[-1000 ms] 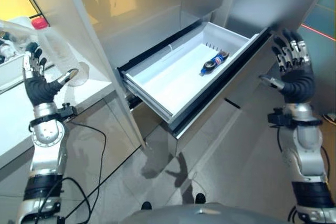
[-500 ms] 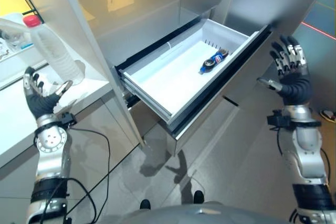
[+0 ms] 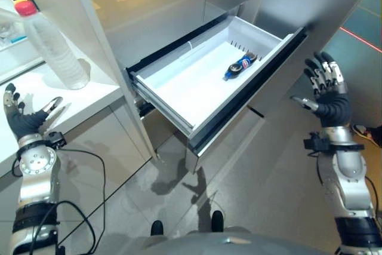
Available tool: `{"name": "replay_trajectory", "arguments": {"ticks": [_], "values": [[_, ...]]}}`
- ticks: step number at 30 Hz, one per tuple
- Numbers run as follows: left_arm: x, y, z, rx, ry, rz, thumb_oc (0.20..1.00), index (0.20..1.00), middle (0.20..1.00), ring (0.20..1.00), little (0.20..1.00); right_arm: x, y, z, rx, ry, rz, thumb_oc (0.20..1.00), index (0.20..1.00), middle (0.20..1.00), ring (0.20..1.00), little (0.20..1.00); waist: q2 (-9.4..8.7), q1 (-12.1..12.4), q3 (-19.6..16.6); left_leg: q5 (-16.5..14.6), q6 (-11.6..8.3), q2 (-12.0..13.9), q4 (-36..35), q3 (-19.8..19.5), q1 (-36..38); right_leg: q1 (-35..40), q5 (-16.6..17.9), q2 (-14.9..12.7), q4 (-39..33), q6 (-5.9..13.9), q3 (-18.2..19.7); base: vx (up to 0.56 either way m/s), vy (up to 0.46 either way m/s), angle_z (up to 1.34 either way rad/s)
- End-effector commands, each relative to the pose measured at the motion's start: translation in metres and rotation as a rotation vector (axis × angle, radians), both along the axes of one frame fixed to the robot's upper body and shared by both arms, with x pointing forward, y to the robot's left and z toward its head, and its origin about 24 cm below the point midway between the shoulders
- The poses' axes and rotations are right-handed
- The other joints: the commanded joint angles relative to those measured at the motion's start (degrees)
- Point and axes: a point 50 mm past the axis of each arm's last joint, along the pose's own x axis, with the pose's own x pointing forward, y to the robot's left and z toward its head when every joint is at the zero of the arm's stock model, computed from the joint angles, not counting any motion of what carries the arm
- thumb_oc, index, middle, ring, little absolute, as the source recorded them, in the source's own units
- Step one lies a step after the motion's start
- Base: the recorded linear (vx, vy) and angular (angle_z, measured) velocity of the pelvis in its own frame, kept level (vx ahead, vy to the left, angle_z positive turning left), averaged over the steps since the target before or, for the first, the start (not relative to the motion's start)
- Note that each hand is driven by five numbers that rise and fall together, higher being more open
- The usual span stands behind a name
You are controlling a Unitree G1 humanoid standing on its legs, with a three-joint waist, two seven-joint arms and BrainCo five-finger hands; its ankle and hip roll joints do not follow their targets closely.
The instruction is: Take the drinks into the refrigerator
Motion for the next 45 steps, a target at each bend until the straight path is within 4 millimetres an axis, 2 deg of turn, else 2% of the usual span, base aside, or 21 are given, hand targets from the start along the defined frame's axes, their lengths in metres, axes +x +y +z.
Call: {"name": "replay_trajectory", "arguments": {"ticks": [1,2,3,4,5,8,15,18,24,31,38,39,45], "values": [[0.015,0.011,0.055,0.154,-0.107,0.006,1.000,1.000,1.000,1.000,1.000,0.000,-0.008,0.032,-0.041,-0.151,-0.025,1.000,1.000,1.000,1.000,1.000,-0.92,-0.9,4.1,-9.2,5.90,-4.1,6.1,-0.3,2.0,2.7,-10.2,3.0,7.0,-0.44,1.3,0.00,-0.002,-0.03],[0.017,0.010,0.061,0.171,-0.117,0.000,1.000,1.000,1.000,1.000,1.000,0.000,-0.008,0.033,-0.047,-0.154,-0.021,1.000,1.000,1.000,1.000,1.000,-0.91,-1.2,4.4,-9.1,5.92,-4.1,6.0,-0.3,1.8,2.4,-10.2,3.1,6.9,-0.45,1.5,-0.02,0.004,-0.04],[0.023,0.008,0.075,0.222,-0.126,-0.010,1.000,1.000,1.000,1.000,1.000,0.000,-0.009,0.034,-0.052,-0.158,-0.018,1.000,1.000,1.000,1.000,1.000,-0.94,-1.4,4.8,-8.7,5.96,-4.1,5.7,-0.5,0.9,1.3,-9.9,3.2,6.8,-0.41,1.9,-0.02,0.004,-0.04],[0.023,0.008,0.075,0.222,-0.126,-0.010,1.000,1.000,1.000,1.000,1.000,0.000,-0.009,0.034,-0.052,-0.158,-0.018,1.000,1.000,1.000,1.000,1.000,-0.94,-1.4,4.8,-8.7,5.96,-4.1,5.7,-0.5,0.9,1.3,-9.9,3.2,6.8,-0.41,1.9,-0.03,-0.001,-0.05],[0.028,0.006,0.090,0.265,-0.148,-0.016,1.000,1.000,1.000,1.000,1.000,0.000,-0.008,0.035,-0.057,-0.163,-0.013,1.000,1.000,1.000,1.000,1.000,-0.94,-1.8,5.2,-8.1,5.96,-4.1,5.3,-0.7,0.1,0.2,-9.6,3.3,6.8,-0.41,2.2,-0.05,-0.009,-0.06],[0.036,-0.001,0.109,0.306,-0.192,-0.044,1.000,1.000,1.000,1.000,1.000,0.002,-0.004,0.038,-0.059,-0.177,0.005,1.000,1.000,1.000,1.000,1.000,-0.85,-2.2,5.8,-7.1,5.80,-3.8,4.3,-0.6,-1.0,-2.0,-8.9,3.6,7.1,-0.31,2.7,-0.04,-0.009,-0.03],[0.055,-0.025,0.130,0.338,-0.246,-0.169,1.000,1.000,1.000,1.000,1.000,0.001,0.002,0.042,-0.056,-0.201,0.047,1.000,1.000,1.000,1.000,1.000,0.33,-3.0,6.5,-5.6,5.21,-3.6,1.5,-0.9,0.2,-1.6,-9.2,3.9,6.5,-0.70,2.1,0.01,-0.020,-0.03],[0.065,-0.039,0.134,0.325,-0.257,-0.235,1.000,1.000,1.000,1.000,1.000,0.001,0.005,0.042,-0.050,-0.208,0.059,1.000,1.000,1.000,1.000,1.000,0.67,-3.3,7.1,-5.0,4.93,-3.5,1.0,-1.2,0.3,-1.8,-9.1,3.9,6.5,-0.76,1.5,-0.04,-0.032,0.02],[0.083,-0.060,0.126,0.250,-0.259,-0.344,1.000,1.000,1.000,1.000,1.000,-0.001,0.005,0.044,-0.038,-0.224,0.058,1.000,1.000,1.000,1.000,1.000,0.87,-4.2,7.6,-4.7,4.74,-3.4,0.5,-1.4,0.3,-1.8,-8.8,3.9,6.3,-0.81,0.9,-0.01,-0.014,0.04],[0.095,-0.070,0.121,0.205,-0.252,-0.361,1.000,1.000,1.000,1.000,1.000,-0.002,0.007,0.045,-0.029,-0.238,0.072,1.000,1.000,1.000,1.000,1.000,1.00,-4.8,7.7,-4.9,4.67,-3.3,0.6,-1.5,0.8,-1.5,-9.0,4.1,6.4,-1.02,1.0,0.00,-0.011,0.07],[0.099,-0.080,0.113,0.154,-0.255,-0.419,1.000,1.000,1.000,1.000,1.000,-0.001,0.009,0.047,-0.026,-0.249,0.079,1.000,1.000,1.000,1.000,1.000,1.20,-4.9,7.9,-4.7,4.52,-3.2,0.5,-1.6,0.8,-1.6,-8.9,4.1,6.3,-1.14,1.2,0.00,-0.002,0.01],[0.100,-0.083,0.113,0.151,-0.255,-0.447,0.200,0.200,0.200,0.200,0.200,-0.001,0.009,0.048,-0.026,-0.253,0.080,1.000,1.000,1.000,1.000,1.000,1.32,-5.0,7.9,-4.6,4.45,-3.1,0.5,-1.7,0.8,-1.5,-8.9,4.1,6.2,-1.20,1.3,0.00,0.000,0.00],[0.102,-0.091,0.109,0.133,-0.249,-0.507,0.200,0.200,0.200,0.200,0.200,-0.002,0.008,0.048,-0.019,-0.253,0.087,1.000,1.000,1.000,1.000,1.000,1.89,-5.2,7.5,-4.7,4.45,-3.3,0.4,-1.8,1.5,-0.4,-9.0,3.9,5.9,-1.31,1.1,0.00,-0.003,0.02]]}}
